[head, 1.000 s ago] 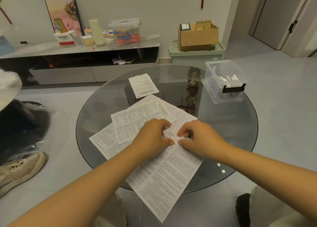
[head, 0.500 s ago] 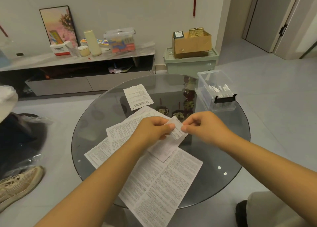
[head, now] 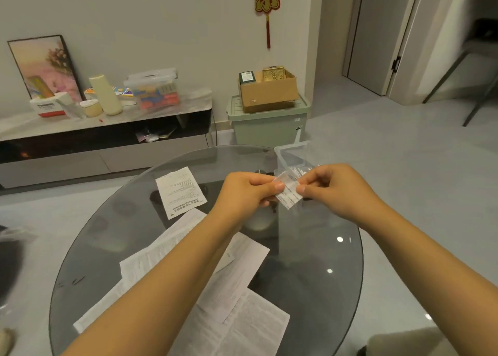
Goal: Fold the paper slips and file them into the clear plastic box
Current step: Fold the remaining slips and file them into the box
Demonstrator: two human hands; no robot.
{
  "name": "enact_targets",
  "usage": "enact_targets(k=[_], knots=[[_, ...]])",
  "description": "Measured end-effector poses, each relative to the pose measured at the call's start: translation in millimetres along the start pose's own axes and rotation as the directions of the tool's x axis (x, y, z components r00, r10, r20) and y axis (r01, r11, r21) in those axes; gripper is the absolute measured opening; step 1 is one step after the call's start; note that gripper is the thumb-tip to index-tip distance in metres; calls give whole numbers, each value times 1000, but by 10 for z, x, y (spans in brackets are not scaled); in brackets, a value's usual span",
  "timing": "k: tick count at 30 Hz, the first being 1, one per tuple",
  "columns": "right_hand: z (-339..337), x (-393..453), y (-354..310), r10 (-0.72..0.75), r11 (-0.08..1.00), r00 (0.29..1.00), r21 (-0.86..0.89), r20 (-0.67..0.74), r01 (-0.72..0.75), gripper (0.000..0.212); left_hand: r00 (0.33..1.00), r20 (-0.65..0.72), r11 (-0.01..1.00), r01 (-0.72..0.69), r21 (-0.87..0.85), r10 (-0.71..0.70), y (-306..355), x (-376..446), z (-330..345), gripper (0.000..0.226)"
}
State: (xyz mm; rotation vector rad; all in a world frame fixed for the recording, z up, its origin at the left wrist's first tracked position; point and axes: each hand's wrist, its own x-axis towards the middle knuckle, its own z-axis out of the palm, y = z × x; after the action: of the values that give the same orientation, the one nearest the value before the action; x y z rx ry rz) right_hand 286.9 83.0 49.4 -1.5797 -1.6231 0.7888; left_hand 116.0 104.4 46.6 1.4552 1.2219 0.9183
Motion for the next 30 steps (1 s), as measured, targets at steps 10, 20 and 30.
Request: enact_targets(k=[10,20,30], knots=[[-291,352,344,3,982,872,-161,-490,-94,6,919,177,788,-393,474,352,-41,861,391,26],[-185,582,599,-162,870,867,-482,-471,-99,17,693,643,239,-718,654,325,-198,1203,709,77],[-78,678,570,-76,773,916,-603,-394,-195,18,717,596,257,-691,676,360,-275,1125,661,77]])
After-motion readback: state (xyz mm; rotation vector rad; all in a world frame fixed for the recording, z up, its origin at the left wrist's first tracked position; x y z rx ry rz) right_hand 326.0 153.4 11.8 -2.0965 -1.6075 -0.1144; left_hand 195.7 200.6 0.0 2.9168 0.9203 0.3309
